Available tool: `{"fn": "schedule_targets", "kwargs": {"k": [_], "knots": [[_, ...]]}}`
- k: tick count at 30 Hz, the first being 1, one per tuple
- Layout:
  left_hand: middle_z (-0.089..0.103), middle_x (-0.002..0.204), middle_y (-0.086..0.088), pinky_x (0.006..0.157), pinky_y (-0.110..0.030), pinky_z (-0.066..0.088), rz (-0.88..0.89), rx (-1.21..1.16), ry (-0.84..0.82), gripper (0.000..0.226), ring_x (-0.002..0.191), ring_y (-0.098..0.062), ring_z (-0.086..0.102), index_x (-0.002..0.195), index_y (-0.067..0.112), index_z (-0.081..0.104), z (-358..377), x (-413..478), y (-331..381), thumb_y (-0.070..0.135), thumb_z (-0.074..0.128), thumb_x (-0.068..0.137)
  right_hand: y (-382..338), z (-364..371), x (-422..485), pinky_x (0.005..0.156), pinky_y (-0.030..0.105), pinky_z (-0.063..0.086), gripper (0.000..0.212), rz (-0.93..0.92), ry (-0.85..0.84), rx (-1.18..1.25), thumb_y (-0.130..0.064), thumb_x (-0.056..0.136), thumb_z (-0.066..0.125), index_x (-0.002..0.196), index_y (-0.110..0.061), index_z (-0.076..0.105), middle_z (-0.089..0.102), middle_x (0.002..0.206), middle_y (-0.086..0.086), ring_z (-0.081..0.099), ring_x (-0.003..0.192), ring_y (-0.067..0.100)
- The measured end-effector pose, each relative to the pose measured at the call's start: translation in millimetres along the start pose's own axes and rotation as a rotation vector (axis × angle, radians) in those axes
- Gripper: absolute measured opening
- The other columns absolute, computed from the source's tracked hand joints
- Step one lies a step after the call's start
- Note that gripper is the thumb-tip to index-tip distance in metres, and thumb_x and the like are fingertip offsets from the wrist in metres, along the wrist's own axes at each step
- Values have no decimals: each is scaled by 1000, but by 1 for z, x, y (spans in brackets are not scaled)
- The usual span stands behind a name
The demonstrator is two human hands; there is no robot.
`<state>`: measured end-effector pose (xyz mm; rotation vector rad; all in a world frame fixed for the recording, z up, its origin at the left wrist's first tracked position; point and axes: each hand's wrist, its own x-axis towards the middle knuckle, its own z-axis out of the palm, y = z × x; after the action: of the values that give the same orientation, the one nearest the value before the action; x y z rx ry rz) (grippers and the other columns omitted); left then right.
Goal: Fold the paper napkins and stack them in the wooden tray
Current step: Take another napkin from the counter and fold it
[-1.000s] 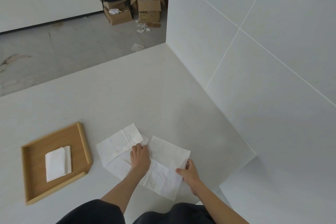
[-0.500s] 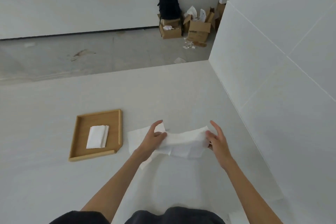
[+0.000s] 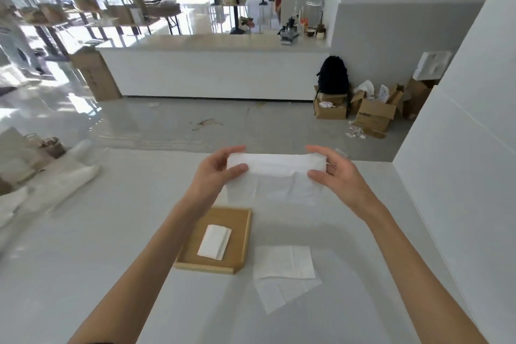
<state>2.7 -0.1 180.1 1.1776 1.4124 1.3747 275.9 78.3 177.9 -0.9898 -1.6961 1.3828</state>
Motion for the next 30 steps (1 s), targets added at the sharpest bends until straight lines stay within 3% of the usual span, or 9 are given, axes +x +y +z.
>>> {"fn": "schedule_targets", "kwargs": {"k": [2,4,6,8,11,14,18,23,30], "knots": [[65,88,5,71,-8,46,60,124,8,32,79,-2,63,117,23,71,-24,11,25,10,75,88,-31,10,20,88,24,57,36,-65,20,-123,-10,91,71,123,-27,66,71,115,-4,70,97,5],[51,74,3,63,-7,39,104,239,57,24,68,-6,51,107,27,73,-44,24,42,14,75,88,-55,23,38,71,12,51,26,-146,68,-232,-12,91,71,114,-24,69,68,98,-7,60,71,-4],[43,64,9,54,-7,36,131,285,115,19,58,-4,42,101,22,73,-55,36,53,9,73,88,-68,35,51,57,9,42,16,-180,109,-302,-12,91,70,106,-18,70,63,89,1,46,57,-2],[47,65,8,49,-9,37,154,334,153,16,54,-2,43,98,15,73,-63,45,61,3,70,88,-77,46,60,60,10,41,11,-168,121,-332,-11,91,70,101,-15,69,65,95,13,51,62,2],[50,68,6,49,-7,35,177,375,170,13,58,-4,45,98,11,72,-79,55,71,4,68,88,-89,63,72,74,22,48,12,-134,146,-302,-13,90,70,103,-15,68,69,108,16,65,91,30],[57,73,5,59,-14,39,197,362,159,12,70,-13,52,101,12,73,-94,64,76,13,68,90,-98,73,77,69,14,51,17,-144,196,-264,-16,93,69,109,-11,68,72,110,9,68,90,17],[55,75,-3,70,-30,40,200,358,99,13,71,-15,50,93,21,77,-118,77,76,30,68,90,-104,85,79,85,36,57,22,-141,261,-310,-26,93,68,112,-15,69,72,110,2,69,100,19],[46,74,-6,71,-33,38,243,363,8,18,71,-17,46,77,23,72,-142,83,82,32,67,92,-108,98,82,84,39,58,14,-166,330,-383,-31,93,68,103,-23,72,72,101,-5,68,96,18],[58,81,-5,72,-32,39,300,355,-37,20,75,-15,50,90,16,69,-168,81,81,30,59,98,-111,122,82,67,22,60,30,-189,333,-257,-21,92,69,122,-19,66,76,93,3,72,88,14]]}}
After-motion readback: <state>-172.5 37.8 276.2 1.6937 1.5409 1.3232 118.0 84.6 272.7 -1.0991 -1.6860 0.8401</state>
